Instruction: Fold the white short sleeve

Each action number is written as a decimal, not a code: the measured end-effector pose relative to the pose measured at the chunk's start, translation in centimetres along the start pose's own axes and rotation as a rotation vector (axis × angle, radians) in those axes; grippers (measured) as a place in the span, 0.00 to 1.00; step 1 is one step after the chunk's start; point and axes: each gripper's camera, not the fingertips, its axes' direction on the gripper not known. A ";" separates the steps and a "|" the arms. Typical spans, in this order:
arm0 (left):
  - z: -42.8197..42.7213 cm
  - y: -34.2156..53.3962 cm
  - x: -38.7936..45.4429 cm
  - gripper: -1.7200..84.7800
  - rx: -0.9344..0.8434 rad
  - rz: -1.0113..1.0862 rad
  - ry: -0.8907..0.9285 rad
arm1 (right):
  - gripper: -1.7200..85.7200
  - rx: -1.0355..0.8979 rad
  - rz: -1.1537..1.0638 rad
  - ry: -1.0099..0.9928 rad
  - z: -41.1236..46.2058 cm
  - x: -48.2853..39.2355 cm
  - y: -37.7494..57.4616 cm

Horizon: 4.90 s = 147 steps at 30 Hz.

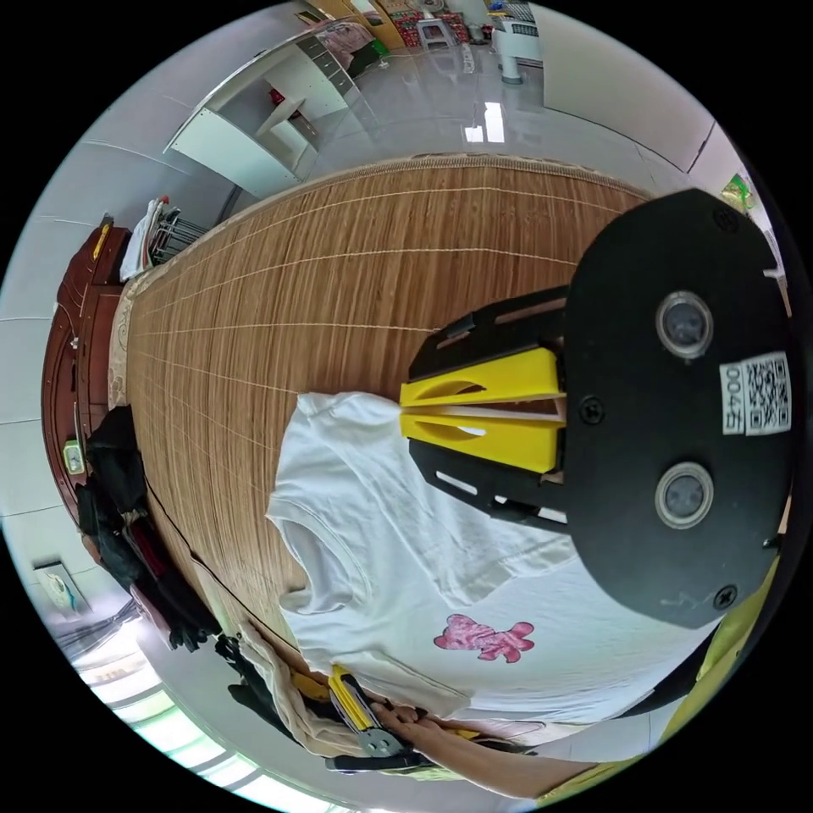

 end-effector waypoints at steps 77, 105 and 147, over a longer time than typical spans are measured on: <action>13.6 37.0 39.9 0.03 0.204 0.297 -0.730 | 0.10 0.136 -0.358 -0.173 -6.1 -17.0 -21.6; 0.1 35.2 40.1 0.03 0.205 0.288 -0.734 | 0.14 0.273 -0.129 -0.008 -3.3 -12.2 0.9; -56.1 64.1 -7.7 0.13 -0.175 -0.471 0.655 | 0.02 0.088 0.018 -0.040 -0.9 -13.5 65.4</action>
